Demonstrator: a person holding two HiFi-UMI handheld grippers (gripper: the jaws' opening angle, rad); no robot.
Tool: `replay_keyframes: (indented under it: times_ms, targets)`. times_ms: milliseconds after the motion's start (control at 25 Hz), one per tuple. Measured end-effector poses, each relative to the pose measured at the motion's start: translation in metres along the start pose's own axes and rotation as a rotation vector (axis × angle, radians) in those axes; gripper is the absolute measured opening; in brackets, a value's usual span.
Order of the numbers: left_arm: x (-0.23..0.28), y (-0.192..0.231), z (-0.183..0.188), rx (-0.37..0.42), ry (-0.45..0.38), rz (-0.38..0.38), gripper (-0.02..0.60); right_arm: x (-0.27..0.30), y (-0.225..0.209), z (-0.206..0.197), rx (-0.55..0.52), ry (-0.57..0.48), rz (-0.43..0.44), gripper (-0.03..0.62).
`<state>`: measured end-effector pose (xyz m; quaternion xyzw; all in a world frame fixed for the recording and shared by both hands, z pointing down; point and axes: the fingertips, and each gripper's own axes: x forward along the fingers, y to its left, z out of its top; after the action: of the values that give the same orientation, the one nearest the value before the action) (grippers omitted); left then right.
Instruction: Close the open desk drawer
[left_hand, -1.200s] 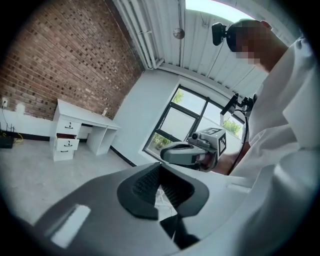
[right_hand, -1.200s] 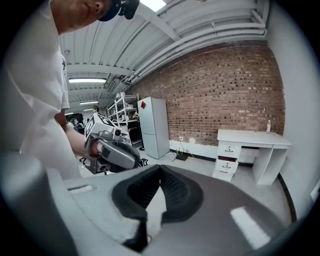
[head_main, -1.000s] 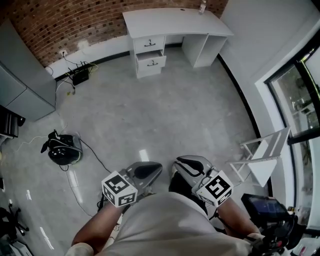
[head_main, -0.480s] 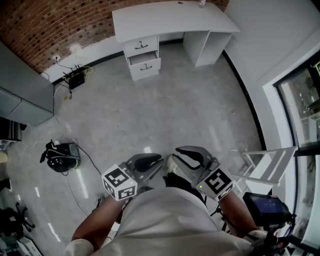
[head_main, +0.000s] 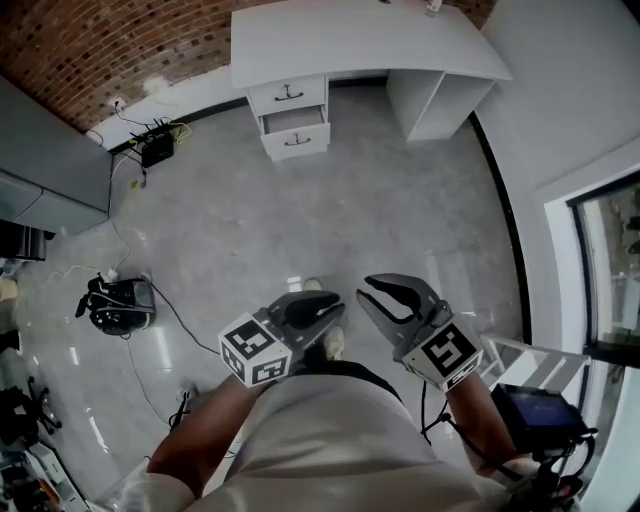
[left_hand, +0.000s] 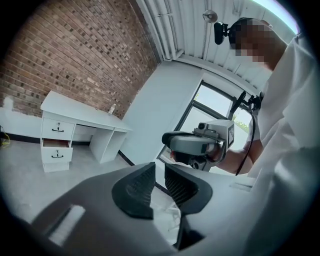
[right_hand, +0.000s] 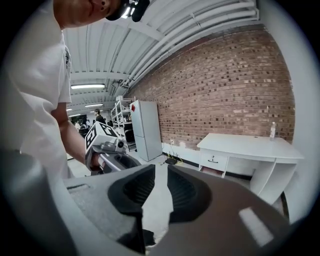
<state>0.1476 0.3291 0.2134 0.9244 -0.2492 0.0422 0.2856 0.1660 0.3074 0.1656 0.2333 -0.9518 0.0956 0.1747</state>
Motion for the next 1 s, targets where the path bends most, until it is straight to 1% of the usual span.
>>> replay_keyframes:
  times_ms: [120,240,480,640,840,960,1000]
  targets:
    - [0.02,0.046,0.006,-0.055,-0.015,0.012,0.06,0.031,-0.04,0.005,-0.033,0.01,0.025,0.066]
    - [0.031,0.088,0.015,-0.102,-0.027,0.01,0.06,0.06,-0.069,0.015,-0.052,0.03,0.043,0.066]
    - [0.077,0.189,0.054,-0.149,-0.005,0.011,0.06,0.124,-0.157,0.04,-0.06,0.08,0.075,0.066]
    - [0.098,0.249,0.07,-0.17,0.006,0.028,0.06,0.172,-0.203,0.06,-0.058,0.069,0.099,0.066]
    - [0.127,0.32,0.065,-0.264,-0.015,0.08,0.06,0.227,-0.248,0.059,-0.094,0.094,0.165,0.066]
    - [0.142,0.366,0.055,-0.348,-0.031,0.125,0.06,0.264,-0.273,0.048,-0.099,0.123,0.241,0.061]
    - [0.148,0.382,0.05,-0.382,-0.038,0.148,0.06,0.276,-0.282,0.044,-0.105,0.139,0.27,0.05]
